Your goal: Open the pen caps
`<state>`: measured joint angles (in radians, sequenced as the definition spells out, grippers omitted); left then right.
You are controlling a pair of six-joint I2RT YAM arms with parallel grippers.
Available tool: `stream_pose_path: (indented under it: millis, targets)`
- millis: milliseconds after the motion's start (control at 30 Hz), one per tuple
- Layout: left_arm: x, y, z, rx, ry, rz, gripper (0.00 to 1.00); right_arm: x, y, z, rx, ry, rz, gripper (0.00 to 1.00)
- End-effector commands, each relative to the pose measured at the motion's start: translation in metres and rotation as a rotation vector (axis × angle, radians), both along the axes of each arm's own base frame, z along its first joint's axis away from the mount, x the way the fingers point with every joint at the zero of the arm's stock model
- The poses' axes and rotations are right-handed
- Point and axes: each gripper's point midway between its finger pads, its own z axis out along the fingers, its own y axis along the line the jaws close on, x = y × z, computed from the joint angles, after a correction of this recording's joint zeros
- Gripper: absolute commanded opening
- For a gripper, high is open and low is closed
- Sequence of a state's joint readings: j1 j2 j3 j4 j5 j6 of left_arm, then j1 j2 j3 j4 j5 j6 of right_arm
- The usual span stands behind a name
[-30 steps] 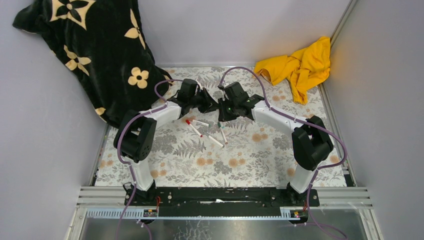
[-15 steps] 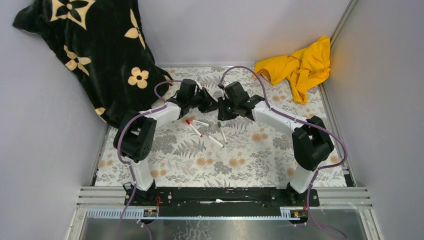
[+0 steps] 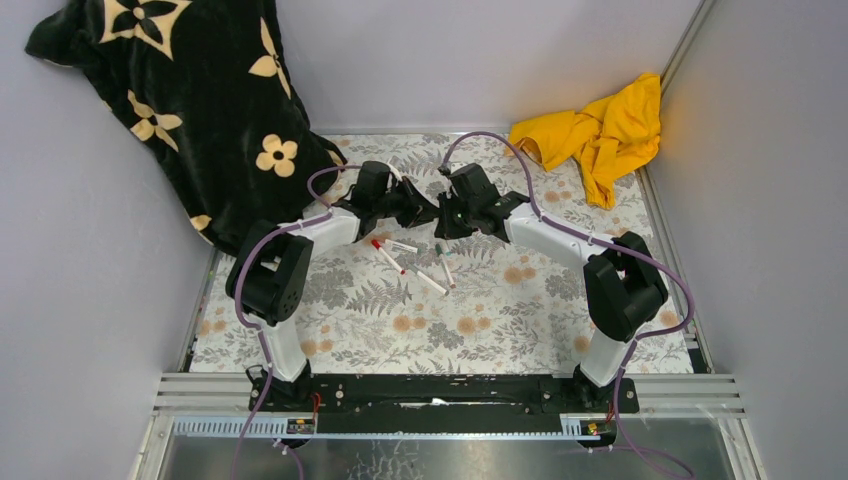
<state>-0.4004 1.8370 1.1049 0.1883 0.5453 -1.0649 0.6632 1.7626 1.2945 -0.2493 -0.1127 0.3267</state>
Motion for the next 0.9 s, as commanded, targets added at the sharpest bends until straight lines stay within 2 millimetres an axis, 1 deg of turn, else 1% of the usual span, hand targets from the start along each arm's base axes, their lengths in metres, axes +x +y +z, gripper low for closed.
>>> stream_pose_path:
  millis: [0, 100, 200, 300, 400, 500, 600, 700, 800, 867]
  targets:
    - [-0.007, -0.014, 0.033, -0.105, -0.056, -0.057, 0.00, 0.013, 0.021, 0.031, 0.113, -0.089, 0.009, 0.00]
    - [-0.001, -0.006, 0.029, -0.096, -0.053, -0.033, 0.00, 0.012, 0.018, 0.024, 0.094, -0.068, -0.005, 0.00]
    - [0.016, 0.012, 0.019, -0.092, -0.043, 0.027, 0.00, 0.006, 0.013, 0.016, 0.077, -0.040, -0.014, 0.00]
    - [0.039, 0.036, 0.010, -0.097, -0.048, 0.098, 0.00, -0.001, 0.007, 0.005, 0.052, 0.000, -0.022, 0.00]
    - [0.067, 0.065, 0.000, -0.052, -0.072, 0.174, 0.00, -0.011, 0.002, -0.010, 0.023, 0.048, -0.021, 0.00]
    - [0.089, 0.086, -0.010, -0.004, -0.074, 0.214, 0.00, -0.020, -0.003, -0.020, 0.005, 0.080, -0.016, 0.00]
    - [0.107, 0.098, -0.014, 0.052, -0.084, 0.238, 0.00, -0.025, -0.005, -0.024, 0.000, 0.101, -0.014, 0.00]
    - [0.119, 0.105, -0.020, 0.111, -0.089, 0.249, 0.00, -0.028, -0.006, -0.026, -0.007, 0.111, -0.010, 0.00]
    - [0.127, 0.110, -0.022, 0.120, -0.090, 0.259, 0.00, -0.029, -0.007, -0.028, -0.010, 0.114, -0.010, 0.00]
    - [0.127, 0.109, -0.020, 0.118, -0.095, 0.243, 0.00, -0.027, -0.008, -0.025, -0.010, 0.099, -0.009, 0.00]
